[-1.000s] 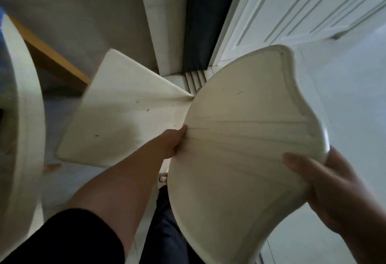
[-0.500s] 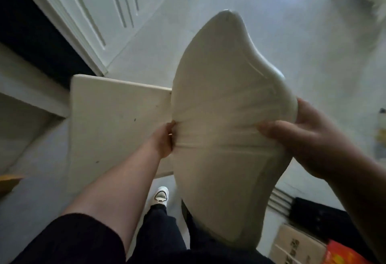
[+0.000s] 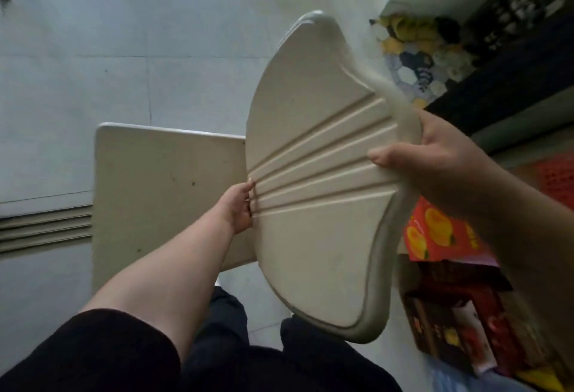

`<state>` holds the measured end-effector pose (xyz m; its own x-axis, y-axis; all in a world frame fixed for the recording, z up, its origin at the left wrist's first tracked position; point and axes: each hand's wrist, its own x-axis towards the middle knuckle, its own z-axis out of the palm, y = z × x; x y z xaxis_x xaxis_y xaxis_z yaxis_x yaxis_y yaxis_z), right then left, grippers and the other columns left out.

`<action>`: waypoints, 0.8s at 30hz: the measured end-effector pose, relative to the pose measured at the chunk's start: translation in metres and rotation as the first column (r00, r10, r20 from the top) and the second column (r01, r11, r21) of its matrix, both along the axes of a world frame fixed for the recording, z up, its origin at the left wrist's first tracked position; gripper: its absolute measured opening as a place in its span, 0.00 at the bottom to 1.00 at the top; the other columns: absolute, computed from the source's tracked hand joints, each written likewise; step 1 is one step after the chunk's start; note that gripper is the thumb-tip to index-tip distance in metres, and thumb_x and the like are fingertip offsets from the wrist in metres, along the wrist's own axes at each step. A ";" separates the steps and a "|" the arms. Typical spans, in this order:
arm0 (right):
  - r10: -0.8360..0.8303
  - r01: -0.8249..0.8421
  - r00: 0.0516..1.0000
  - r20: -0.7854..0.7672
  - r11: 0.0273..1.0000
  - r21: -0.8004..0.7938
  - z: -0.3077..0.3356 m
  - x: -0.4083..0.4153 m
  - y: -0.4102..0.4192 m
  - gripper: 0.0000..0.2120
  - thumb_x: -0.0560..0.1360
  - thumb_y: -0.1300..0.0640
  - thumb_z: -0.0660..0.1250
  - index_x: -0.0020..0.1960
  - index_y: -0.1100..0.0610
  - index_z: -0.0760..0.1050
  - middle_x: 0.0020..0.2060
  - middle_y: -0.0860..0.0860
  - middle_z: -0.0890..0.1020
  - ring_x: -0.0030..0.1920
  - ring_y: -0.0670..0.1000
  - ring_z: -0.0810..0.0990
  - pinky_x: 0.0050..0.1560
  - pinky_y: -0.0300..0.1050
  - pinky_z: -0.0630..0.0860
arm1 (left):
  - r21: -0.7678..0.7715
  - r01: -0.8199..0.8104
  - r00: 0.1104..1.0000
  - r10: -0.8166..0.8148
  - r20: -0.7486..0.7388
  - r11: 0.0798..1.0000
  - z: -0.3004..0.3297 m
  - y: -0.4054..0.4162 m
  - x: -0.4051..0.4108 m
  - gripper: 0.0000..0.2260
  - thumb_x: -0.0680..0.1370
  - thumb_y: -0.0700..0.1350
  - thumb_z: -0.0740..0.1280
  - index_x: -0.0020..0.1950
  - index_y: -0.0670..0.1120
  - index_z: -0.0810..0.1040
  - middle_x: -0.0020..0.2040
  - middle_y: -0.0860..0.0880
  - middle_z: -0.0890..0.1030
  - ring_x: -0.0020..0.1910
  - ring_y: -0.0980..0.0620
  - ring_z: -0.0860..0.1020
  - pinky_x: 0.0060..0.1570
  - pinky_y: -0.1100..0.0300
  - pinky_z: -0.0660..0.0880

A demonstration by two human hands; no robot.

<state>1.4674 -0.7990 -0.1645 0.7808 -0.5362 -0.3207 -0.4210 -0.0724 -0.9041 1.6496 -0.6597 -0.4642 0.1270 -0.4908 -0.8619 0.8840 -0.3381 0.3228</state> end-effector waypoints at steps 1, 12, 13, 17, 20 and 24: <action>-0.028 0.028 1.000 0.006 1.000 0.013 -0.001 -0.028 -0.004 0.13 0.71 0.63 0.69 0.55 0.58 0.82 0.50 0.63 0.88 0.48 0.61 0.88 0.50 0.55 0.85 | 0.002 0.034 0.999 -0.034 0.002 0.999 -0.001 -0.008 -0.025 0.16 0.85 0.53 0.61 0.48 0.44 0.80 0.31 0.48 0.84 0.33 0.49 0.83 0.42 0.54 0.78; -0.173 0.175 0.983 -0.055 0.984 0.038 -0.013 -0.332 -0.041 0.19 0.69 0.60 0.68 0.59 0.63 0.79 0.51 0.70 0.83 0.44 0.58 0.89 0.38 0.47 0.86 | 0.047 0.181 0.983 -0.181 -0.010 0.982 -0.013 -0.047 -0.318 0.15 0.84 0.53 0.62 0.50 0.43 0.80 0.30 0.48 0.85 0.28 0.50 0.84 0.38 0.56 0.77; -0.154 0.157 0.986 -0.061 0.987 0.033 -0.011 -0.352 -0.043 0.19 0.69 0.59 0.69 0.59 0.62 0.79 0.51 0.70 0.83 0.45 0.58 0.88 0.40 0.48 0.86 | 0.053 0.187 0.982 -0.187 -0.009 0.981 -0.011 -0.047 -0.340 0.15 0.84 0.54 0.62 0.50 0.43 0.80 0.30 0.48 0.84 0.29 0.49 0.84 0.38 0.55 0.77; -0.120 0.120 0.988 -0.101 0.993 -0.011 -0.005 -0.431 -0.042 0.19 0.68 0.55 0.71 0.59 0.55 0.81 0.50 0.60 0.88 0.50 0.60 0.89 0.46 0.52 0.86 | 0.055 0.217 0.975 -0.214 -0.057 0.975 -0.008 -0.036 -0.425 0.17 0.83 0.57 0.62 0.49 0.44 0.79 0.36 0.46 0.83 0.39 0.46 0.80 0.42 0.56 0.75; -0.112 0.112 0.991 -0.071 0.994 -0.013 -0.007 -0.482 -0.029 0.17 0.67 0.53 0.74 0.55 0.52 0.83 0.49 0.55 0.90 0.49 0.56 0.90 0.42 0.45 0.85 | 0.044 0.220 0.973 -0.216 -0.082 0.974 -0.017 -0.020 -0.478 0.18 0.83 0.58 0.62 0.52 0.44 0.80 0.39 0.45 0.83 0.41 0.45 0.80 0.43 0.54 0.76; -0.076 0.077 0.996 -0.052 0.997 0.015 -0.012 -0.541 -0.001 0.18 0.67 0.49 0.75 0.56 0.49 0.83 0.50 0.56 0.89 0.50 0.57 0.89 0.42 0.45 0.85 | 0.028 0.230 0.969 -0.226 -0.099 0.973 -0.026 0.006 -0.538 0.18 0.83 0.58 0.61 0.53 0.44 0.80 0.32 0.46 0.86 0.40 0.45 0.81 0.39 0.53 0.76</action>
